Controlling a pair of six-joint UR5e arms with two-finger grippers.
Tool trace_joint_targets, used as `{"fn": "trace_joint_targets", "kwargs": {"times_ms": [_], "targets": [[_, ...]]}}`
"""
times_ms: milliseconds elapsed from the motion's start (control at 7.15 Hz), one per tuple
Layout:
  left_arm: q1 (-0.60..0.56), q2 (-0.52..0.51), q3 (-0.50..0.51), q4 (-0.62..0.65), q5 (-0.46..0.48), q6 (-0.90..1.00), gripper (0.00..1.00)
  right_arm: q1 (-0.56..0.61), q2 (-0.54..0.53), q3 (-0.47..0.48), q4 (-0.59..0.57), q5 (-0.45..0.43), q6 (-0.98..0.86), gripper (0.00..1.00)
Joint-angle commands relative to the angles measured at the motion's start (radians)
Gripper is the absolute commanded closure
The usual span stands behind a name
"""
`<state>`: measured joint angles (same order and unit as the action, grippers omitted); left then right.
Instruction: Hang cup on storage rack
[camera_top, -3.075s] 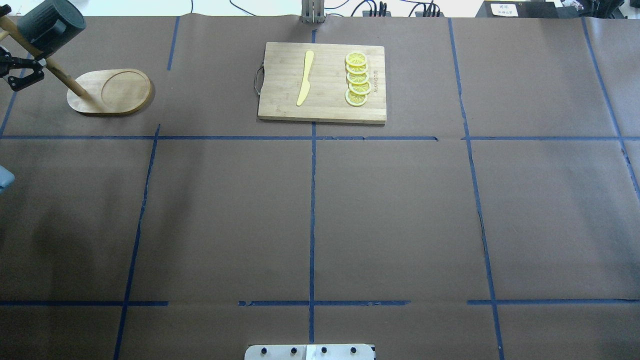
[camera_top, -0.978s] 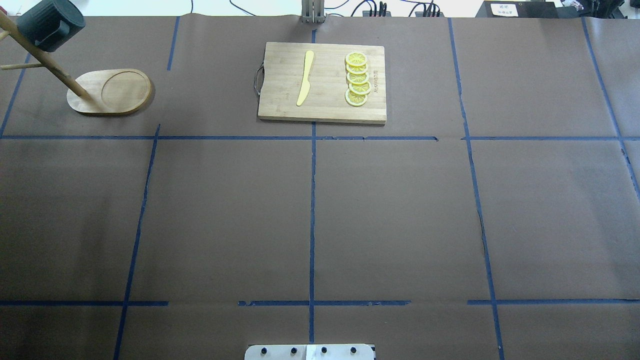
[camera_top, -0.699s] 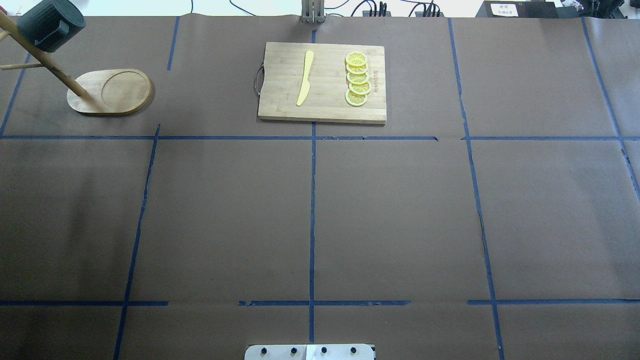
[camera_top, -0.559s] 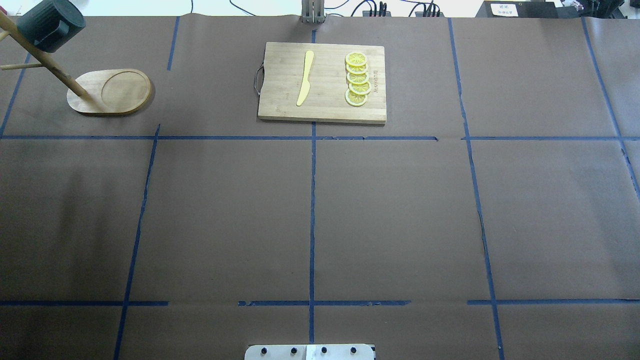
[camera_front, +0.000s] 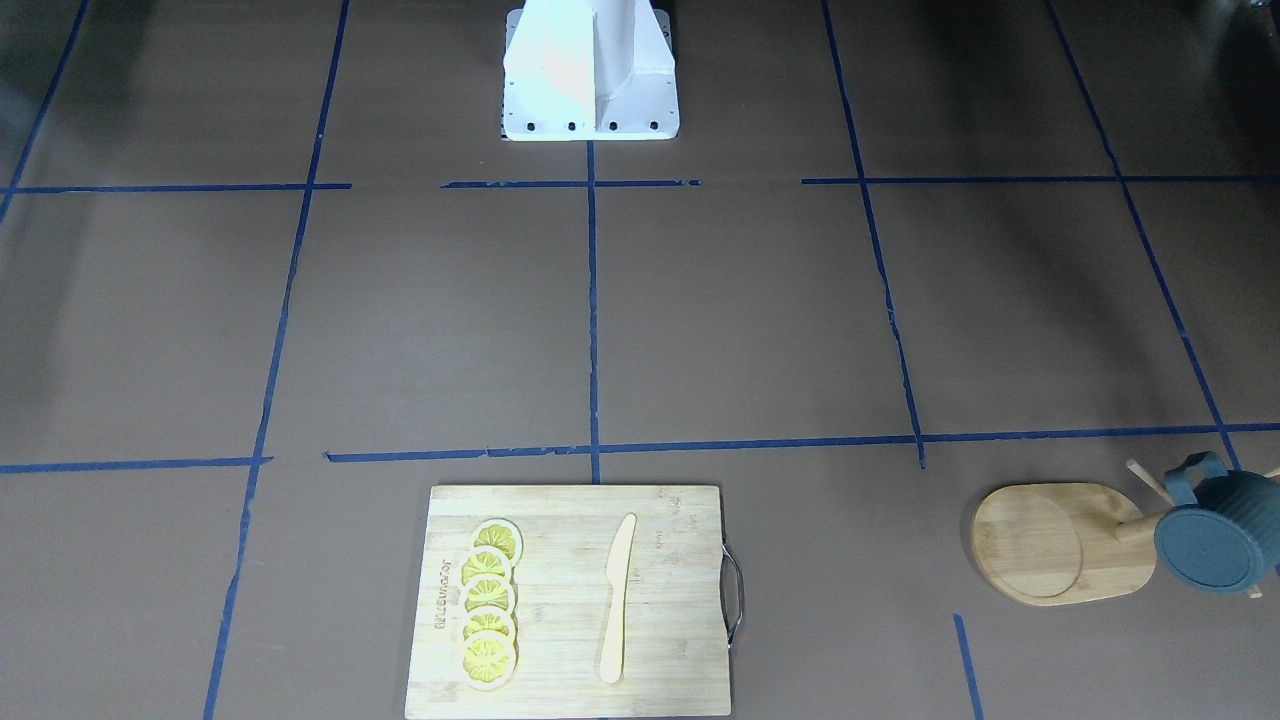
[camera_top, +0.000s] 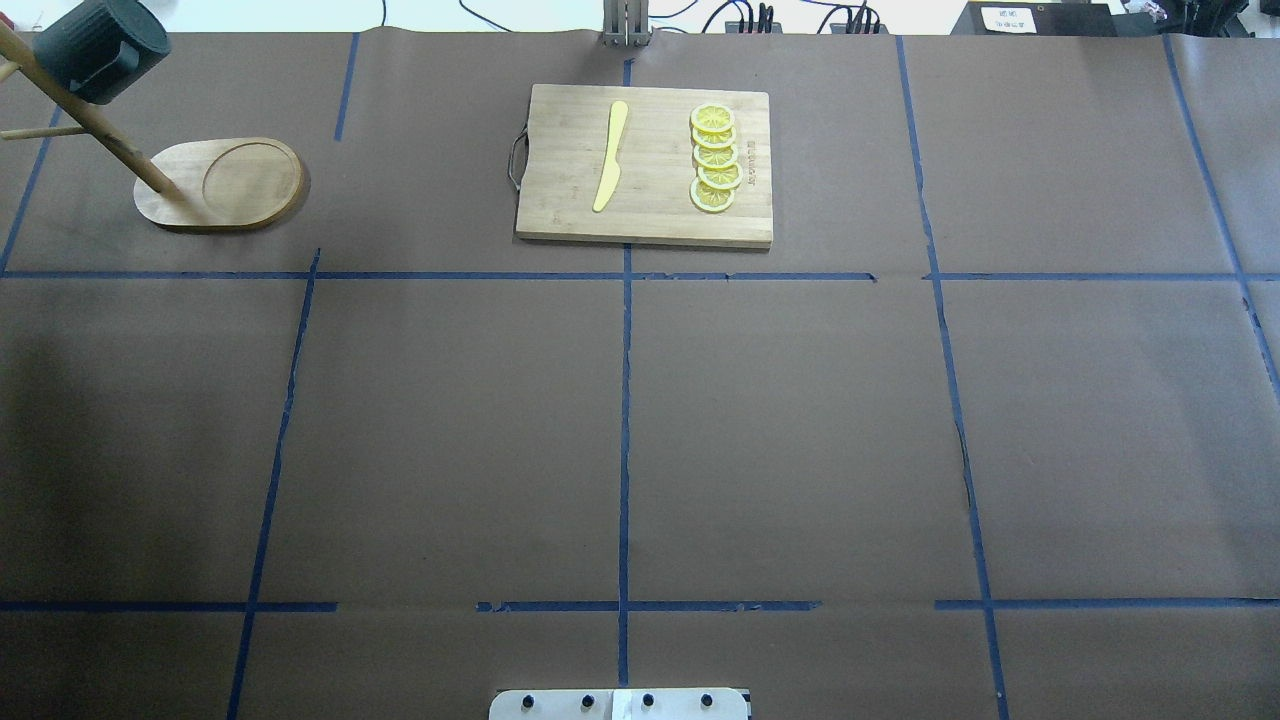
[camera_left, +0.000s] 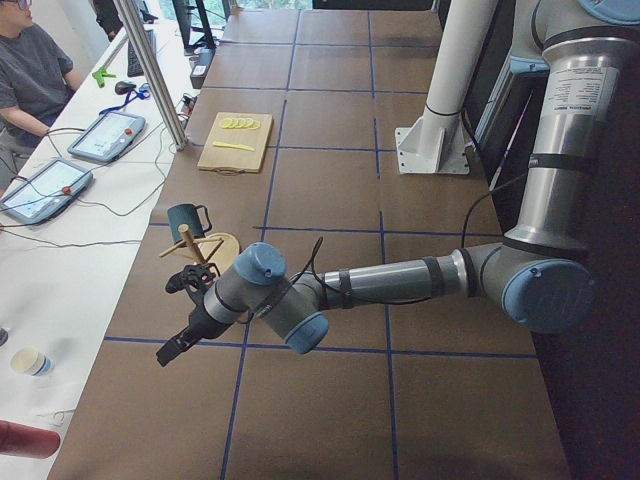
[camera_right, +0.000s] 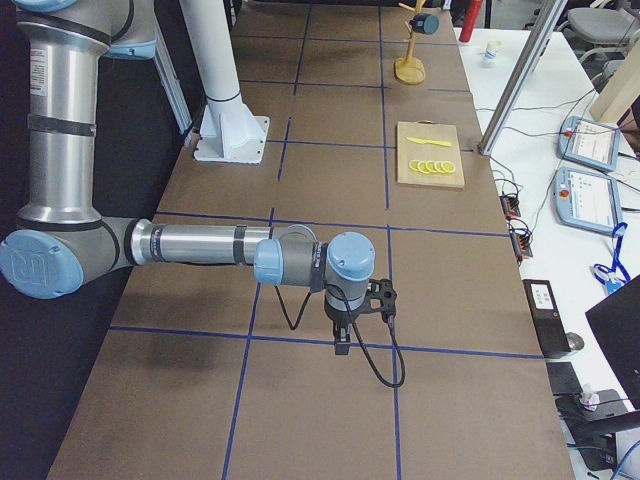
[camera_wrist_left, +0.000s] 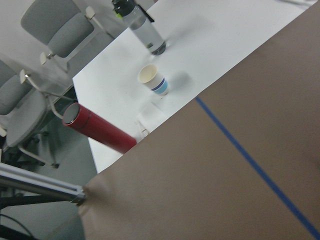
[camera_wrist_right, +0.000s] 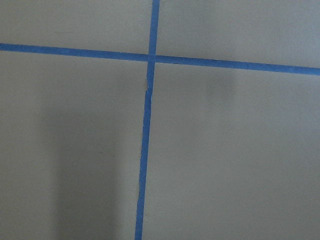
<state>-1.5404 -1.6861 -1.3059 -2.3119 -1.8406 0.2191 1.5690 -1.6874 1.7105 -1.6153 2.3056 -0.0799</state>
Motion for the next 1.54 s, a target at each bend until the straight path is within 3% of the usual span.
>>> {"fn": "trace_joint_targets", "kwargs": {"times_ms": [0,140,280,419,699,1398], "targets": [[-0.006,-0.018,-0.131,0.509,0.014,0.016,0.0,0.0,0.0,0.001,0.0,0.0,0.0,0.0],[-0.027,-0.017,-0.183,0.708,-0.112,-0.083,0.0,-0.001,0.0,0.0,0.0,0.0,0.0,0.0],[-0.035,0.005,-0.193,0.776,-0.34,-0.198,0.0,0.0,0.0,0.0,0.0,0.0,0.003,0.0],[-0.046,0.053,-0.21,0.775,-0.453,-0.24,0.0,-0.001,0.0,-0.002,0.0,0.0,0.006,0.0],[-0.046,0.097,-0.26,0.775,-0.497,-0.253,0.0,0.0,0.0,-0.002,0.0,0.0,0.011,0.0],[-0.046,0.1,-0.332,0.766,-0.497,-0.244,0.0,0.0,0.0,-0.014,0.0,0.002,-0.001,0.0]]}}
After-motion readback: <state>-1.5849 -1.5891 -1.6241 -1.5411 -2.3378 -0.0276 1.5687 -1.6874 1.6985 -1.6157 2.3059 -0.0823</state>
